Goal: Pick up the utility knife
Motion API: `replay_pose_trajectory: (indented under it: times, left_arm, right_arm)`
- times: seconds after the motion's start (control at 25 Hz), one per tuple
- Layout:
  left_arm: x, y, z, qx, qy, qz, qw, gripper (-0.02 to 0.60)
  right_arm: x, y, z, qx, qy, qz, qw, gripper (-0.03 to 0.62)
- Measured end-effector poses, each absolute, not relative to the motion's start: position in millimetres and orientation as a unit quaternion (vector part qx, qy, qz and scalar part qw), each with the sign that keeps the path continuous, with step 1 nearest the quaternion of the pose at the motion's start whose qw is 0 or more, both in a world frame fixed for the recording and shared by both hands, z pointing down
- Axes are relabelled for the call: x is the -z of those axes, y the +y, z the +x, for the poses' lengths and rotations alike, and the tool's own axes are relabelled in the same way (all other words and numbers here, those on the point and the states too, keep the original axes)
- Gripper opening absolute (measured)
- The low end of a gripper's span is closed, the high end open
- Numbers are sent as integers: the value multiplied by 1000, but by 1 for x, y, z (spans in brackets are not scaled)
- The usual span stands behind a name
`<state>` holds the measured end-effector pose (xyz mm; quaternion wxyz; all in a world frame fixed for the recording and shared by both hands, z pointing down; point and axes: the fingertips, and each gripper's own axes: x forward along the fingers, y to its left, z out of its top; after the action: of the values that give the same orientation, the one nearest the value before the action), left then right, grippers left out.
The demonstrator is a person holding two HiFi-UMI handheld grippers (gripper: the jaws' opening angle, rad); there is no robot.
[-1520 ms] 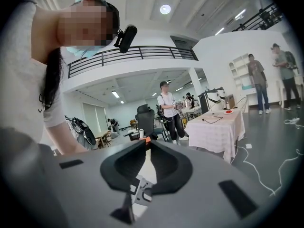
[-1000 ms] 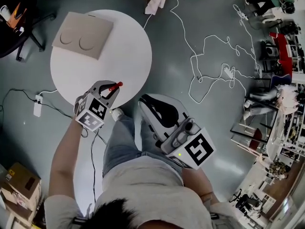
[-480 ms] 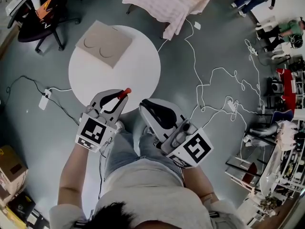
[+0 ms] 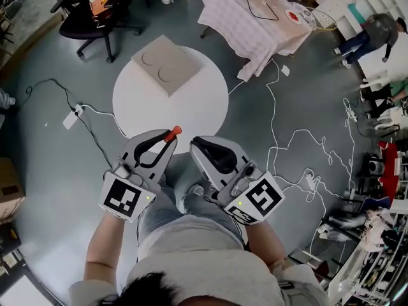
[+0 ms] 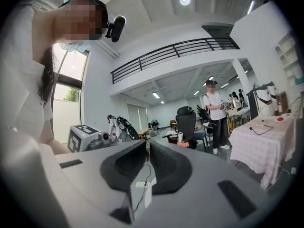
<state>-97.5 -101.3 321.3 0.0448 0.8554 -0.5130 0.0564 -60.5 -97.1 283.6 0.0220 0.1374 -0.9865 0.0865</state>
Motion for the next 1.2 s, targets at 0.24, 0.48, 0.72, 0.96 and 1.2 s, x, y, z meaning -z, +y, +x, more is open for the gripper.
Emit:
replay_pose_trajectory:
  times: [0.24, 0.48, 0.72, 0.96, 1.2]
  left_arm:
    - [-293, -74, -92, -12, -564, 825, 39, 57]
    - [-274, -66, -97, 32, -603, 796, 42, 57]
    - [-256, -44, -86, 45, -622, 782, 15, 57]
    - [-244, -26, -75, 52, -636, 770, -3, 57]
    - [-236, -13, -69, 48, -643, 764, -15, 57]
  right_arm:
    - [-278, -82, -56, -76, -993, 88, 15, 23]
    - [-268, -83, -61, -75, -995, 61, 6, 23]
    - [-259, -67, -56, -54, -998, 39, 13, 15]
    - [-253, -52, -48, -39, -999, 26, 11, 11]
    - [-247, -40, -45, -41, -999, 15, 3, 11]
